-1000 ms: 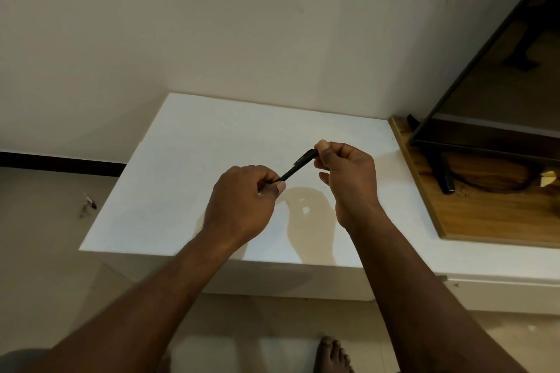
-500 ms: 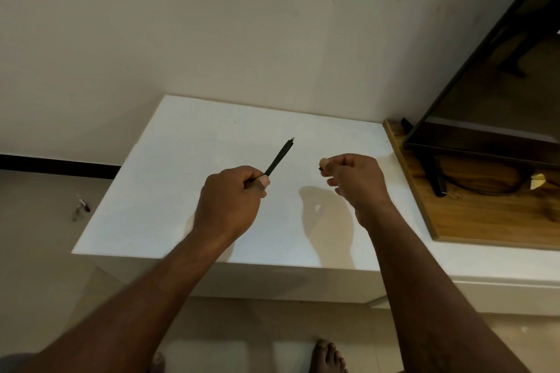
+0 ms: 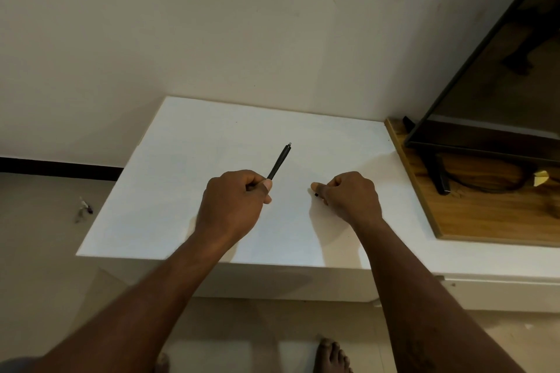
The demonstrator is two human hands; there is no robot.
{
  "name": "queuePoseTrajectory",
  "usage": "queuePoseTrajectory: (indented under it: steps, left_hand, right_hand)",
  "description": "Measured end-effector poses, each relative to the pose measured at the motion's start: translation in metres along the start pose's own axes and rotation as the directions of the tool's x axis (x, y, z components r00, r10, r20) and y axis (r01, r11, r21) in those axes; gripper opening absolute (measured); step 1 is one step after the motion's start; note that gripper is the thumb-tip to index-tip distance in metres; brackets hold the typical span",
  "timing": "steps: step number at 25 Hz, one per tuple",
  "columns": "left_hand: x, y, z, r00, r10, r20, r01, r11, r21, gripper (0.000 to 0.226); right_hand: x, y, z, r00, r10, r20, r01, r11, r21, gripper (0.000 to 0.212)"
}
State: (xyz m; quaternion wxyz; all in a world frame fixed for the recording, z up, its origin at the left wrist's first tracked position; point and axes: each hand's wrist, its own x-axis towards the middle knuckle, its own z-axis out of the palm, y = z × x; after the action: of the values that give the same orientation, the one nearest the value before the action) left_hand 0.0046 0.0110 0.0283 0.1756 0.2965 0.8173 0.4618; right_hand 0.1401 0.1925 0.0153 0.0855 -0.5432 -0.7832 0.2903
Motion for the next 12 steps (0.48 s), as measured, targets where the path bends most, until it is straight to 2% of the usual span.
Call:
queuePoseTrajectory:
  steps: [4, 9, 12]
  left_hand:
    - [0.001, -0.001, -0.001, 1.000, -0.003, 0.016, 0.003, 0.999, -0.037, 0.023]
    - [0.002, 0.000, 0.000, 0.991, -0.093, 0.098, 0.109, 0.978, -0.175, 0.018]
    - [0.001, 0.001, 0.000, 0.985, -0.115, 0.125, 0.138, 0.971, -0.193, 0.017]
  right_hand:
    - [-0.001, -0.005, -0.012, 1.000, 0.006, -0.005, -0.005, 0.991, 0.132, 0.052]
    - [-0.006, -0.016, -0.026, 0.999, -0.048, -0.018, 0.051, 0.987, 0.152, 0.044]
    - [-0.009, -0.020, -0.027, 0.997, -0.071, 0.012, 0.069, 0.989, 0.134, 0.033]
